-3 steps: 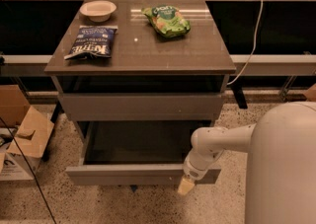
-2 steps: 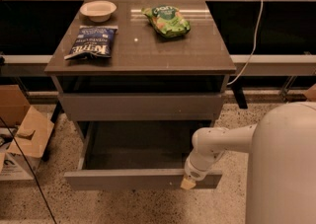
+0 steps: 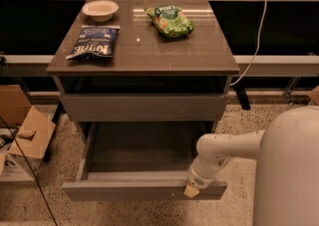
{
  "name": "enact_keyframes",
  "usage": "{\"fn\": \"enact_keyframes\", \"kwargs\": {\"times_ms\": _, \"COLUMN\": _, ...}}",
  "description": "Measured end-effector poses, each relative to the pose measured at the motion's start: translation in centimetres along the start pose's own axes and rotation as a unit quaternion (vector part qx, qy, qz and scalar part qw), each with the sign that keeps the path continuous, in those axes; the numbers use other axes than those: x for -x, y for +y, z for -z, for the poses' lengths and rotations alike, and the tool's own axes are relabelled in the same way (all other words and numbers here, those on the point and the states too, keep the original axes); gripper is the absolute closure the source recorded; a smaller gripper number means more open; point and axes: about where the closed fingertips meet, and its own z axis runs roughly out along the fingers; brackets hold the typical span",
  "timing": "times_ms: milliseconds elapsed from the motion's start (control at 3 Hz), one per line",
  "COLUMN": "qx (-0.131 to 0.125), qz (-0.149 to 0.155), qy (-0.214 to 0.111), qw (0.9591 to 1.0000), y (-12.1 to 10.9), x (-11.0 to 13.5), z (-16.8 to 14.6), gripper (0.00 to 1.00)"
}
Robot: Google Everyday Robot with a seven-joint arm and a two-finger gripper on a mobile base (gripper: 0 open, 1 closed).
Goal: Open middle drawer
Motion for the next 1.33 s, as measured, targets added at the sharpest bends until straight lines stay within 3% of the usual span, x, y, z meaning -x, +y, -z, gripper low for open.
{"fn": "enact_keyframes", "kwargs": {"times_ms": 1000, "qx": 0.02, "qz": -0.017, "qy": -0.004, "qw": 0.9997, "y": 1.3, "x": -0.9, "z": -0.3, "gripper": 0.11}}
{"fn": "enact_keyframes", "kwargs": {"times_ms": 1333, "qx": 0.021, "qz": -0.016, "qy": -0.003, "qw": 0.9996, "y": 1.3, "x": -0.9, "z": -0.4, "gripper": 0.0}}
